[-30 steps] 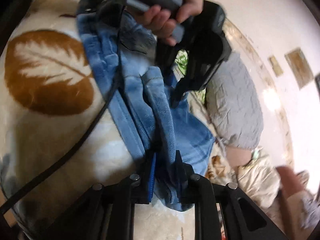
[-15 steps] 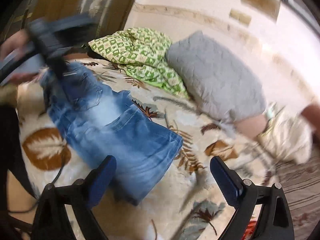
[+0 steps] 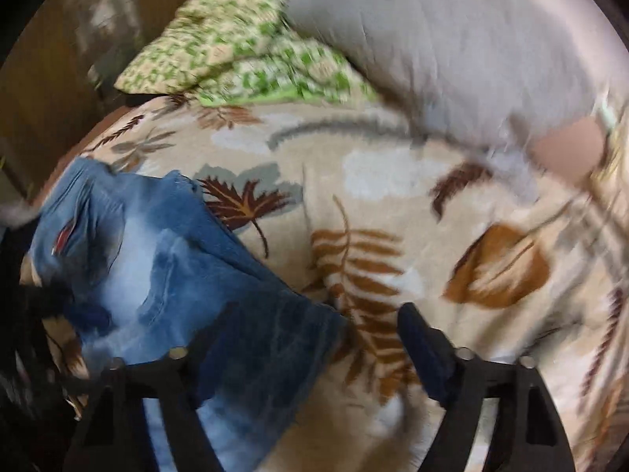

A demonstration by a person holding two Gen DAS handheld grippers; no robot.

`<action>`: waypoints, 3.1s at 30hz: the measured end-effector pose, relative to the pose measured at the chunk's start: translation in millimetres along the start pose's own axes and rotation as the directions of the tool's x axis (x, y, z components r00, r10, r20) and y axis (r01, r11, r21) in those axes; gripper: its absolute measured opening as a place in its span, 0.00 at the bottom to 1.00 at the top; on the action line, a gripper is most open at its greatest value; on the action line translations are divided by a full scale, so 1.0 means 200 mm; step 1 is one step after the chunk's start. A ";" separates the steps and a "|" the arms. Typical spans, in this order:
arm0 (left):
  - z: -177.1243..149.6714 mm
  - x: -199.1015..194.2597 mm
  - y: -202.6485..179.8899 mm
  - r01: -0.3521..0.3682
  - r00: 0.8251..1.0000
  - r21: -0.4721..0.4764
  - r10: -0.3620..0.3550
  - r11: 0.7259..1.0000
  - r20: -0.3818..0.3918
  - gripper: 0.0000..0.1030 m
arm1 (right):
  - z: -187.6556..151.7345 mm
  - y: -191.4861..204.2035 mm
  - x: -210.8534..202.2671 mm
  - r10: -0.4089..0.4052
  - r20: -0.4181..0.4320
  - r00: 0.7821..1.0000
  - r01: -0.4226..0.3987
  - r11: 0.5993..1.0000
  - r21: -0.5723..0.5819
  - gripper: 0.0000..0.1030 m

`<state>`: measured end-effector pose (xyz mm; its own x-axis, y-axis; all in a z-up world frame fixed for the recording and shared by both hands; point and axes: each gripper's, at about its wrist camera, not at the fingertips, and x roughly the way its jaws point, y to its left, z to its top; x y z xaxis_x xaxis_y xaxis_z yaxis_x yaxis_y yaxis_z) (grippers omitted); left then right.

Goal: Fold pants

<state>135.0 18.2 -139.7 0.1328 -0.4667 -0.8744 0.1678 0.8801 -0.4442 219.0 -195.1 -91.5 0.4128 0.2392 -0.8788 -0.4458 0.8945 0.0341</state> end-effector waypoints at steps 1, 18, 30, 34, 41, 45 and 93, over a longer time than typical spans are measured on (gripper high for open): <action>-0.01 0.00 -0.01 -0.021 1.000 0.029 0.021 0.999 0.003 0.78 | 0.00 -0.01 0.05 0.023 -0.031 0.999 -0.023 0.999 0.024 0.67; -0.10 -0.05 0.06 -0.066 0.998 0.128 0.063 0.990 0.030 0.05 | -0.09 -0.02 0.19 -0.060 -0.020 0.998 0.062 0.993 0.101 0.52; 0.16 -0.35 0.02 0.060 0.979 0.008 -0.061 0.998 0.195 0.92 | -0.43 0.23 -0.27 -0.016 0.134 0.991 0.029 0.995 -0.096 0.80; 0.27 -0.18 -0.09 -0.069 0.990 0.095 0.056 0.993 0.127 0.92 | -0.59 0.43 -0.29 -0.044 0.158 0.986 0.085 0.962 -0.260 0.80; 0.38 0.09 -0.11 -0.198 0.980 0.150 0.193 0.969 0.043 0.58 | -0.64 0.59 -0.08 -0.134 0.118 0.984 0.169 0.912 -0.373 0.72; 0.39 0.05 -0.09 -0.200 0.980 0.175 0.194 0.964 0.051 0.20 | -0.70 0.61 -0.06 -0.113 0.144 0.983 0.159 0.916 -0.367 0.53; -0.52 -0.53 0.97 0.245 0.858 -0.493 0.050 0.835 0.511 1.00 | -0.24 0.72 -0.55 0.001 0.343 0.939 0.032 0.995 -0.091 1.00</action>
<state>51.0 248.4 -153.8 0.6217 -0.4013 -0.6726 -0.3087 0.6637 -0.6813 71.1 -111.7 -12.6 0.6597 0.3552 -0.6623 -0.5028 0.8636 -0.0376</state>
